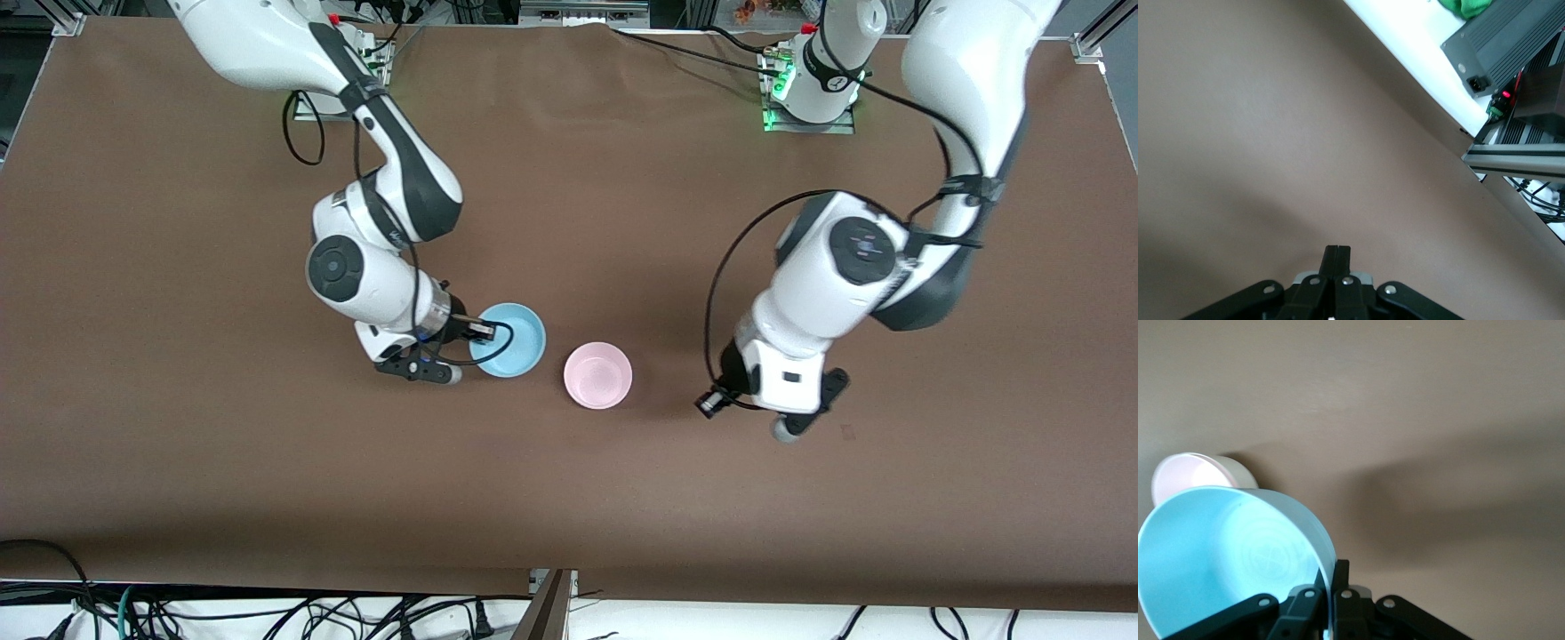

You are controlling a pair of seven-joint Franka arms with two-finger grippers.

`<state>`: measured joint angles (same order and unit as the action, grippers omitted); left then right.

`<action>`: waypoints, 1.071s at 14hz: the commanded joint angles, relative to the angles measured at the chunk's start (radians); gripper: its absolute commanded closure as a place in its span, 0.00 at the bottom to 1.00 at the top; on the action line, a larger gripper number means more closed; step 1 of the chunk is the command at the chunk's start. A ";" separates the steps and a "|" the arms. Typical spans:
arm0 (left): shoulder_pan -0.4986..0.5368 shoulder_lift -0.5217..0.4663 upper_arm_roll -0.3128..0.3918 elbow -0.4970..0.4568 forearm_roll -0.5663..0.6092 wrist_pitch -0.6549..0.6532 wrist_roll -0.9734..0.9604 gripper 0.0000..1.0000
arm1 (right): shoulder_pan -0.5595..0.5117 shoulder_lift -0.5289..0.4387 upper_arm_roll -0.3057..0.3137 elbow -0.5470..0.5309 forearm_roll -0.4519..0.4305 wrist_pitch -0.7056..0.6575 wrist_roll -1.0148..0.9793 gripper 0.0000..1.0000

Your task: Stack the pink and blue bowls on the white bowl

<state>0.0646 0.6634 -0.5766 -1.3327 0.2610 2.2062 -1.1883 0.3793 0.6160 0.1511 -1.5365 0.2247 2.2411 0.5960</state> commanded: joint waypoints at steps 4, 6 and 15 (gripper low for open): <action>0.125 0.001 -0.023 0.098 -0.106 -0.132 0.264 1.00 | 0.108 0.108 -0.004 0.091 0.013 0.184 0.157 1.00; 0.174 -0.005 -0.025 0.118 -0.112 -0.177 0.347 1.00 | 0.128 0.122 -0.004 0.096 0.012 0.224 0.180 1.00; 0.368 -0.050 -0.020 0.115 -0.164 -0.358 0.736 1.00 | 0.187 0.185 -0.005 0.096 0.005 0.403 0.183 1.00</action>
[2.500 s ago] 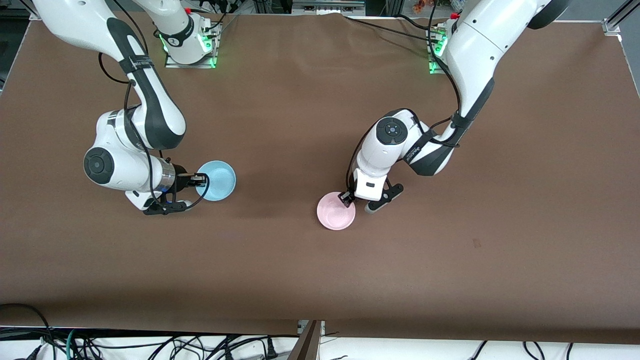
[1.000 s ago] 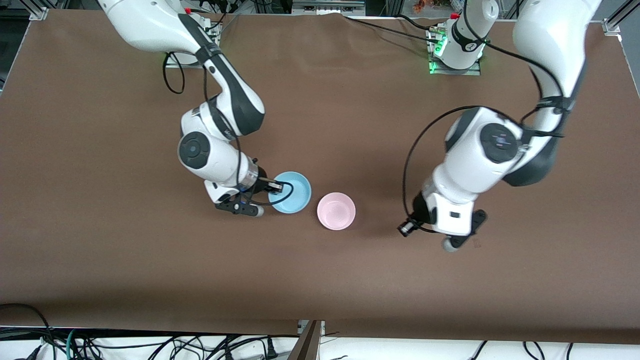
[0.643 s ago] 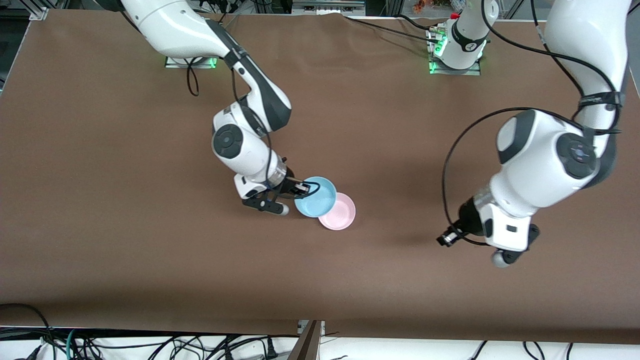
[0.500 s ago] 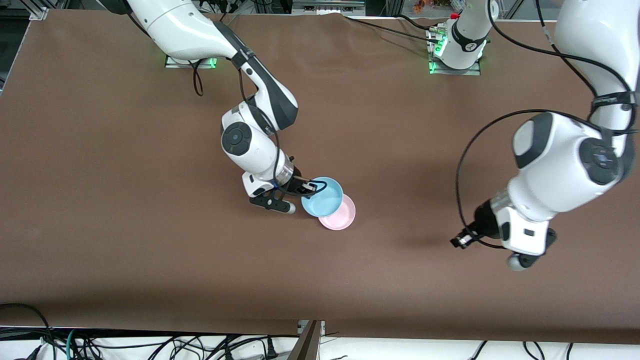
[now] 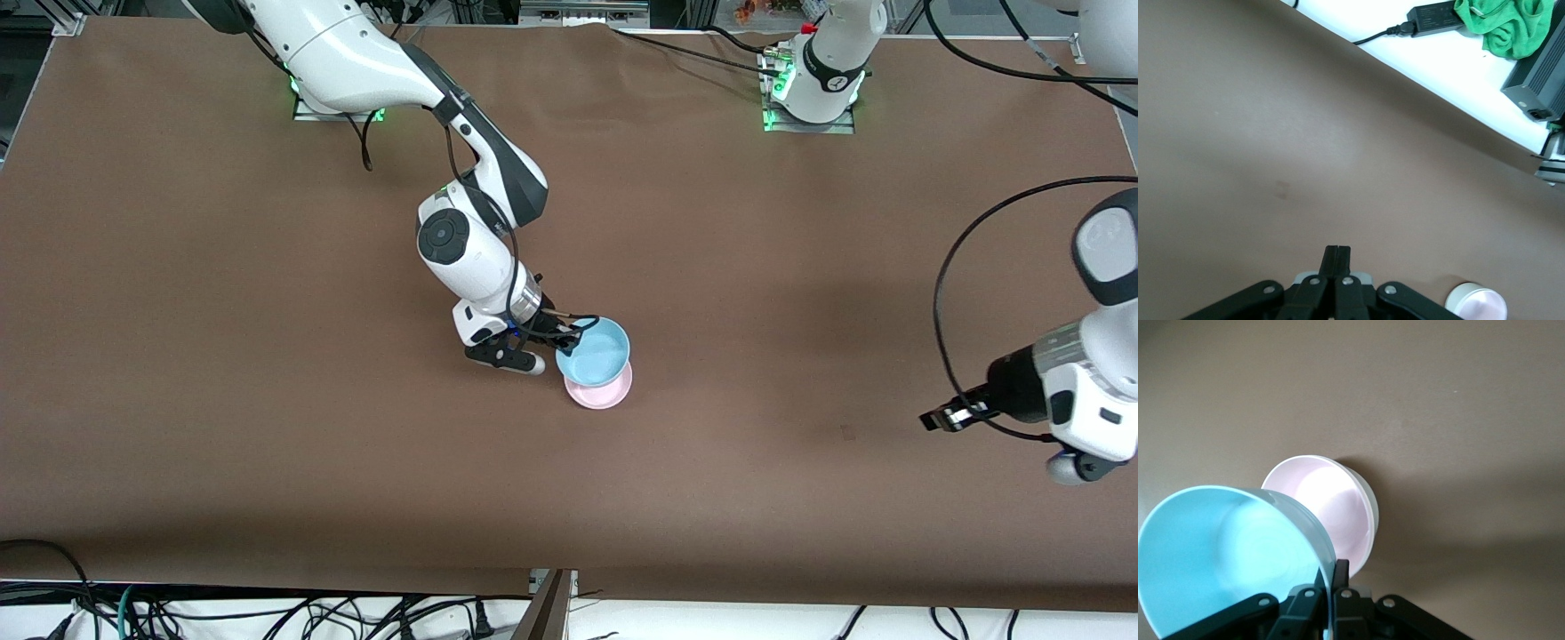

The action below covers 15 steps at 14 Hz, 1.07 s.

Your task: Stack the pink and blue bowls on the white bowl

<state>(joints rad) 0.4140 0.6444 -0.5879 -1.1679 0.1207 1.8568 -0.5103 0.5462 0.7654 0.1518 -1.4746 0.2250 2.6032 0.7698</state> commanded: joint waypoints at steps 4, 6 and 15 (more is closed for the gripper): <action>0.020 -0.041 -0.006 -0.073 -0.016 -0.007 0.059 1.00 | 0.020 0.061 -0.008 0.036 -0.004 0.090 0.000 1.00; 0.020 -0.043 -0.006 -0.085 -0.009 -0.007 0.059 1.00 | 0.020 0.066 -0.009 0.036 -0.004 0.109 -0.004 1.00; 0.020 -0.040 -0.003 -0.085 -0.006 -0.004 0.061 1.00 | 0.014 0.061 -0.011 0.048 -0.004 0.098 -0.010 0.00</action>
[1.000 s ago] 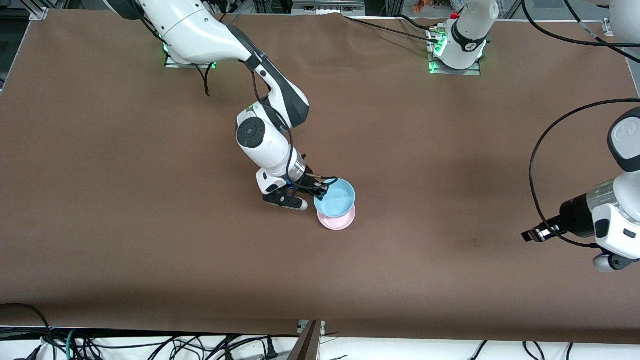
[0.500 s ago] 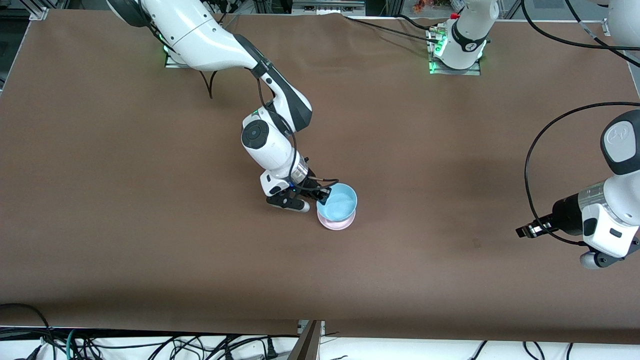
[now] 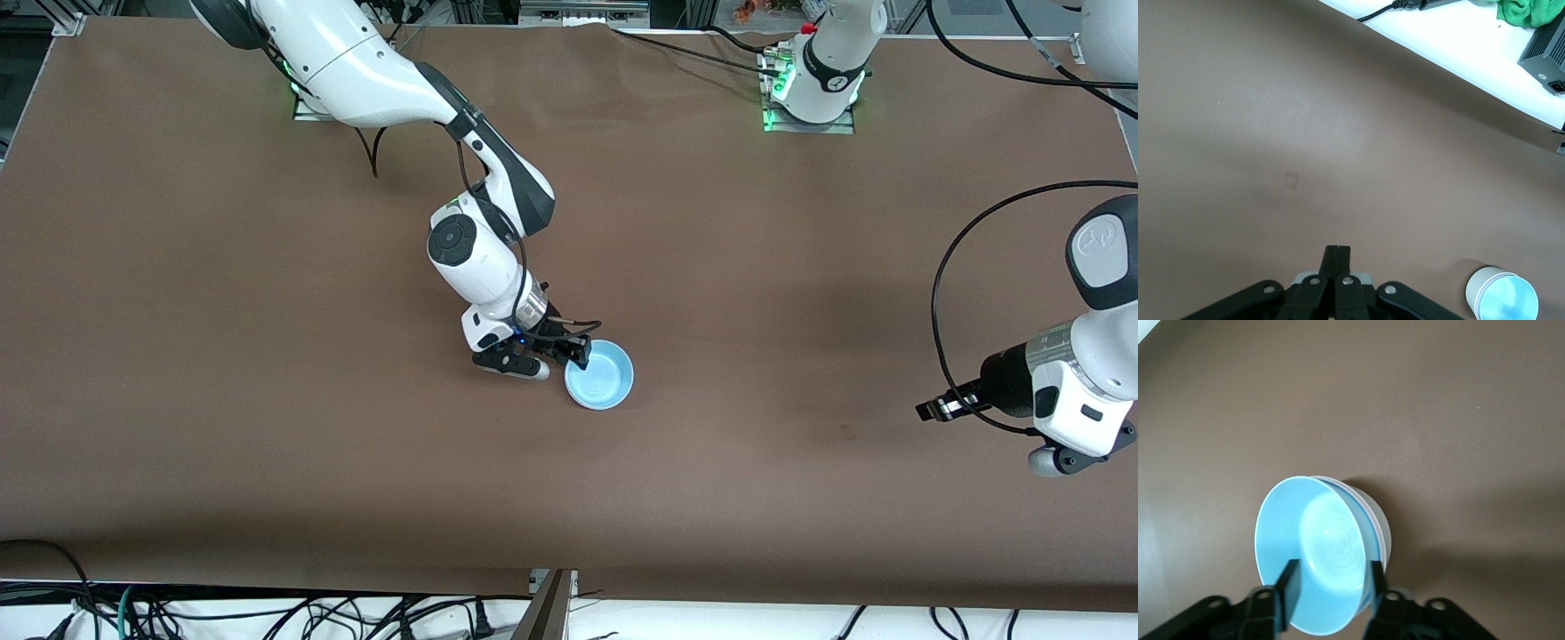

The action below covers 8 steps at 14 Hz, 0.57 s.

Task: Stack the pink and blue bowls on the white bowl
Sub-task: 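Raise the right gripper away from the stacked bowls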

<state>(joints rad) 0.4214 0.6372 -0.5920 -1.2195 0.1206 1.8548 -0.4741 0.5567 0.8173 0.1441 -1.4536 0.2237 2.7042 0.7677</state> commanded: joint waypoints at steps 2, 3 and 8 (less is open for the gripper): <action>0.013 -0.033 0.003 -0.034 -0.006 -0.002 0.025 1.00 | 0.000 -0.009 -0.008 0.027 -0.006 -0.038 -0.011 0.00; 0.013 -0.033 0.003 -0.034 -0.006 0.000 0.025 1.00 | -0.003 -0.026 -0.021 0.028 -0.023 -0.128 -0.013 0.00; 0.016 -0.033 0.004 -0.034 -0.006 0.000 0.025 1.00 | -0.076 -0.167 -0.044 0.045 -0.167 -0.564 -0.216 0.00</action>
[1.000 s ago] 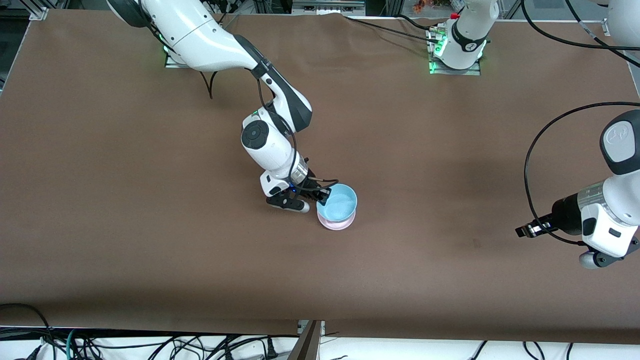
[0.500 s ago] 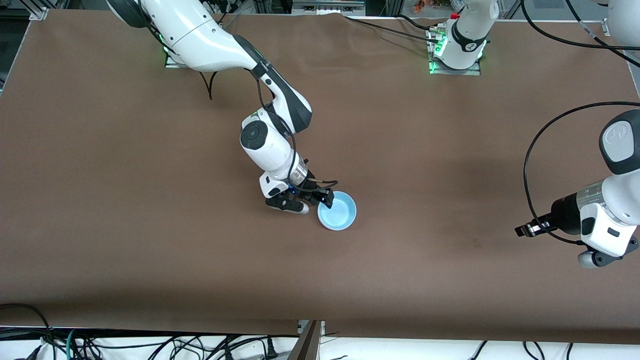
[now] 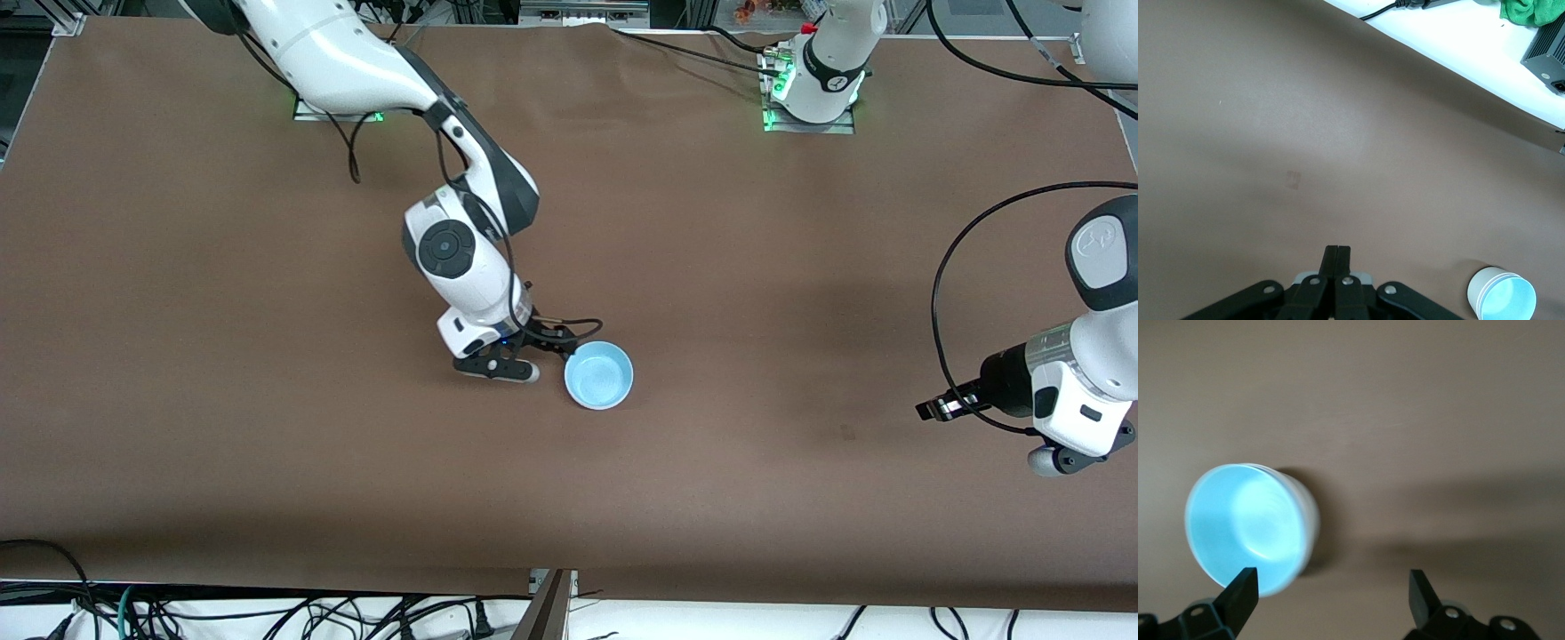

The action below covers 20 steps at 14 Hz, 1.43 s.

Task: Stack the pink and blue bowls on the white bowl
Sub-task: 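Raise the right gripper away from the stacked bowls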

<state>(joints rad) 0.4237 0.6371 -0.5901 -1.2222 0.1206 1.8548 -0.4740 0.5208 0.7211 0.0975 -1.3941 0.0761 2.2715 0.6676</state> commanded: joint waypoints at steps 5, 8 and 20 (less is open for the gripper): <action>0.014 -0.034 0.004 -0.031 -0.004 0.000 0.025 1.00 | -0.076 -0.193 -0.123 -0.016 -0.036 -0.429 -0.411 0.00; 0.010 -0.036 0.004 -0.033 0.048 -0.005 0.021 1.00 | -0.076 -0.273 -0.235 -0.016 -0.033 -0.588 -0.564 0.00; 0.079 -0.374 -0.011 -0.339 0.172 -0.055 0.210 1.00 | -0.316 -0.621 -0.199 -0.002 -0.082 -0.911 -0.686 0.00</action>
<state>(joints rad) 0.4521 0.4044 -0.5934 -1.4243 0.3010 1.8075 -0.3530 0.3247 0.1805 -0.2136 -1.3729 0.0150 1.3775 -0.0097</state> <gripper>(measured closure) 0.991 0.000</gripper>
